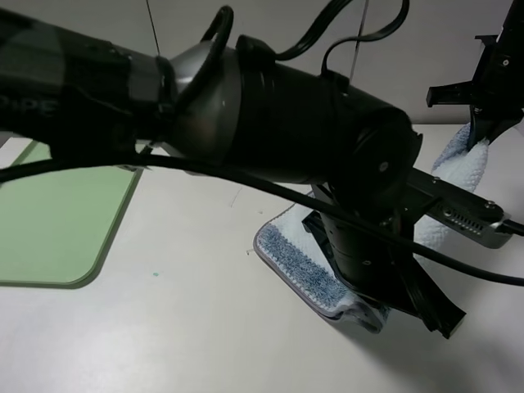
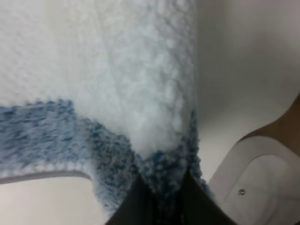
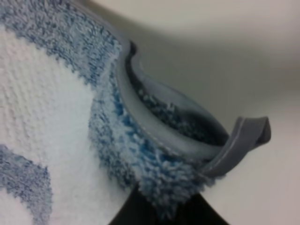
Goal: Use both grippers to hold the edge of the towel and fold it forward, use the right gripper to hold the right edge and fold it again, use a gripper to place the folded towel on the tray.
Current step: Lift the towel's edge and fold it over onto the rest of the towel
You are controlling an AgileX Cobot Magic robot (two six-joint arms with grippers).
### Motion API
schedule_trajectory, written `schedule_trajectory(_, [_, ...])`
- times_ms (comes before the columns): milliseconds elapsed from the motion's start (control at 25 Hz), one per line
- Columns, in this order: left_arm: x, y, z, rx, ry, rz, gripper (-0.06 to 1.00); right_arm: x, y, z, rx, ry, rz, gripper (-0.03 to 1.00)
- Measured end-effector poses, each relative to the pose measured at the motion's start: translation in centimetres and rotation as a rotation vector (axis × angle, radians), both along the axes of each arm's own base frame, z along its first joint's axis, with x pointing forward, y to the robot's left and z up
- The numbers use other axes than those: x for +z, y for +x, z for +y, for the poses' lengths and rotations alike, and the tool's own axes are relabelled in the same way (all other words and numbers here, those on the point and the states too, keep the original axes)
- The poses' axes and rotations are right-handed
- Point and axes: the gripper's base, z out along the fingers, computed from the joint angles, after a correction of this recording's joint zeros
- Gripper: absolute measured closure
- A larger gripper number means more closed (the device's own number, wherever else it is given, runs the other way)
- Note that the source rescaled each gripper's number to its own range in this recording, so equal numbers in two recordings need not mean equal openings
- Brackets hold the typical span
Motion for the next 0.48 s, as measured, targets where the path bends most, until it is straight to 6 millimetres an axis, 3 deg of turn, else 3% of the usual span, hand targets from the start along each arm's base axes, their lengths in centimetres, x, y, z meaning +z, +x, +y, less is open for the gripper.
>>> schedule_trajectory(280, [0.7, 0.9, 1.2, 0.025, 0.082, -0.071, 0.94, -1.4, 0.7, 1.3, 0.014, 0.014, 0.002, 0.97])
schedule_trajectory(480, [0.6, 2.9, 2.2, 0.072, 0.100, -0.069, 0.94, -2.2, 1.2, 1.6, 0.009, 0.026, 0.004, 0.97])
